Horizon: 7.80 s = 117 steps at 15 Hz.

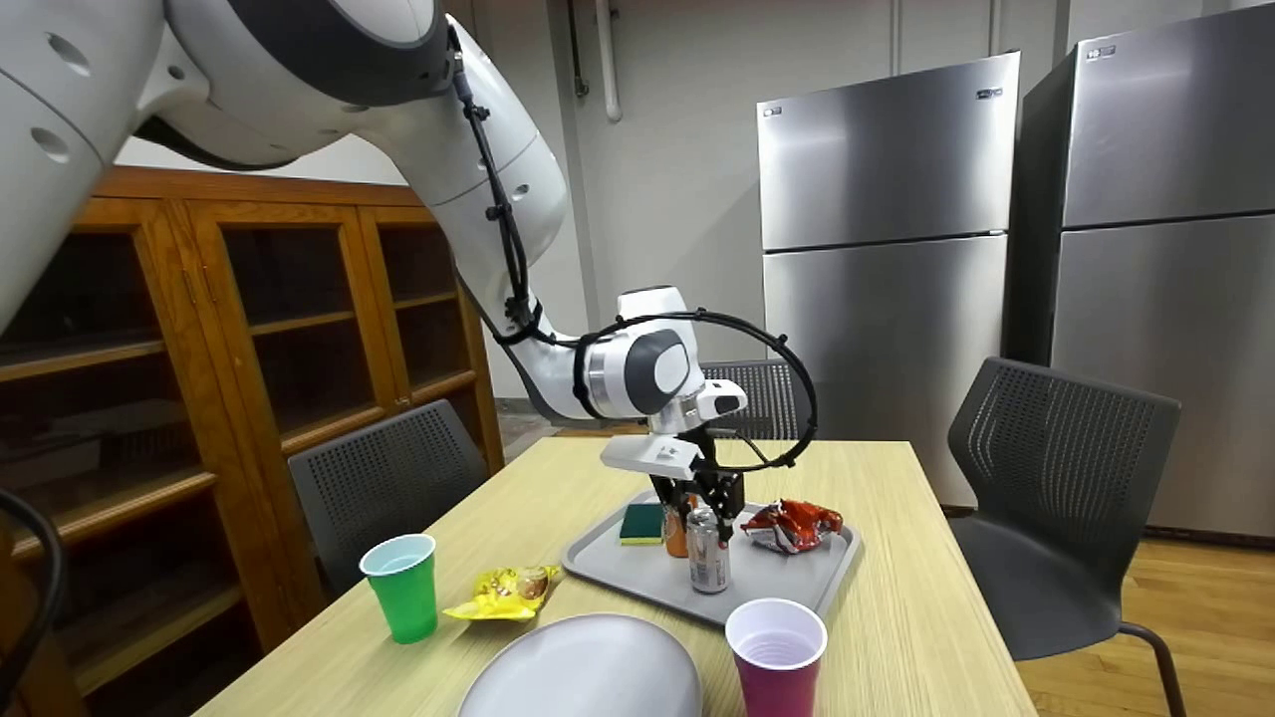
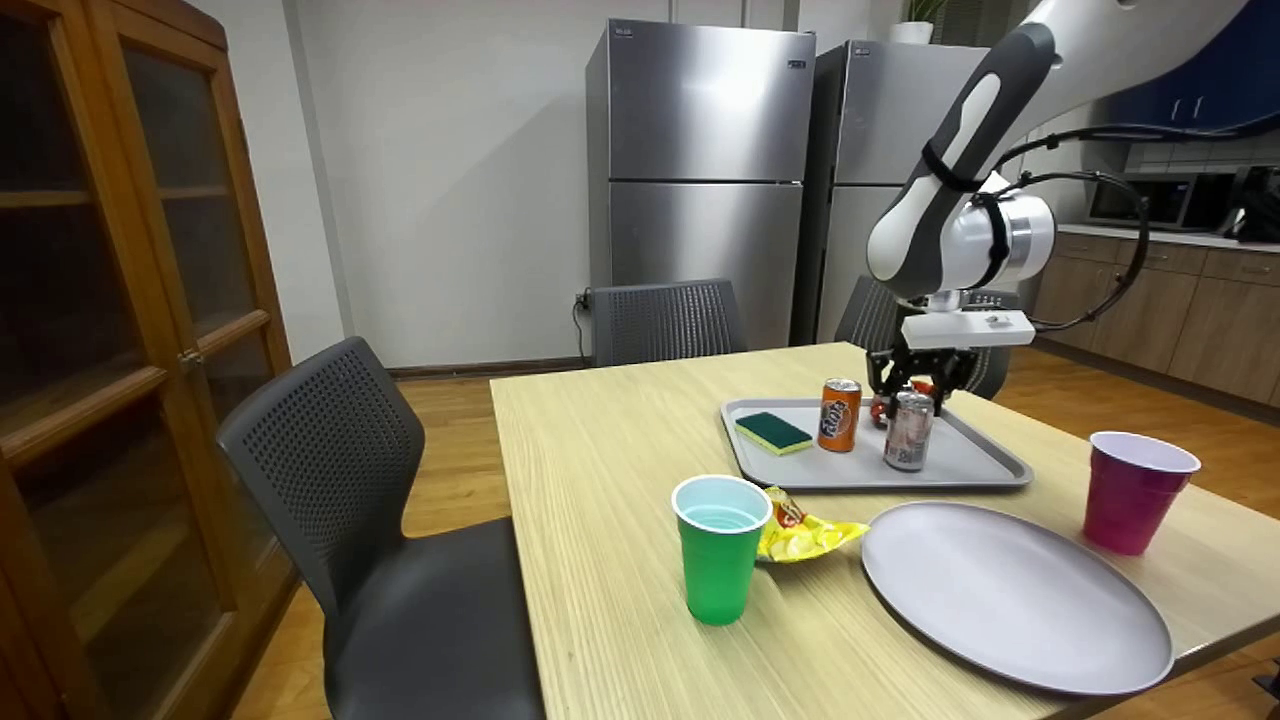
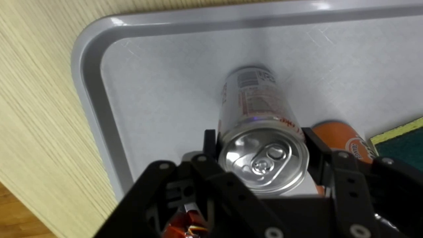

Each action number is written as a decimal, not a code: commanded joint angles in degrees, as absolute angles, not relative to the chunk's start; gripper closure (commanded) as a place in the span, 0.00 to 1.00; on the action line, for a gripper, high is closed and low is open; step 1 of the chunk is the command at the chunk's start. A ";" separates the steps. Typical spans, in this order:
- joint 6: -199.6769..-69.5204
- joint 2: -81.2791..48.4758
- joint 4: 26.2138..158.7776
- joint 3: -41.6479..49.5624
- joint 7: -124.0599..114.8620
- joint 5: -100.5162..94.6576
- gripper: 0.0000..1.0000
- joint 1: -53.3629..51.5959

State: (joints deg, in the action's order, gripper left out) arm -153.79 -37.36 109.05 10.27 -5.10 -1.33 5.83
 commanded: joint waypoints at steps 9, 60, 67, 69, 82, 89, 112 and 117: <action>-154.32 -27.26 118.09 8.90 -1.66 -2.75 0.62 5.71; -162.63 -13.60 143.42 6.58 8.84 -9.71 0.00 5.46; -161.78 -13.68 138.20 6.71 7.53 -8.90 0.00 5.23; -162.08 -15.19 135.17 6.90 7.00 -8.93 0.00 5.02; -163.47 -17.64 131.26 7.19 7.15 -9.78 0.00 4.94; -166.09 -20.77 128.93 6.16 6.82 -8.43 0.00 5.08; -152.75 -38.67 103.87 1.94 6.33 0.68 0.00 7.53; -152.04 -40.75 100.77 2.38 5.88 0.47 0.00 7.63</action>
State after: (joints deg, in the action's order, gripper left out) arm -154.46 -39.08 104.32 2.68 6.74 0.01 7.07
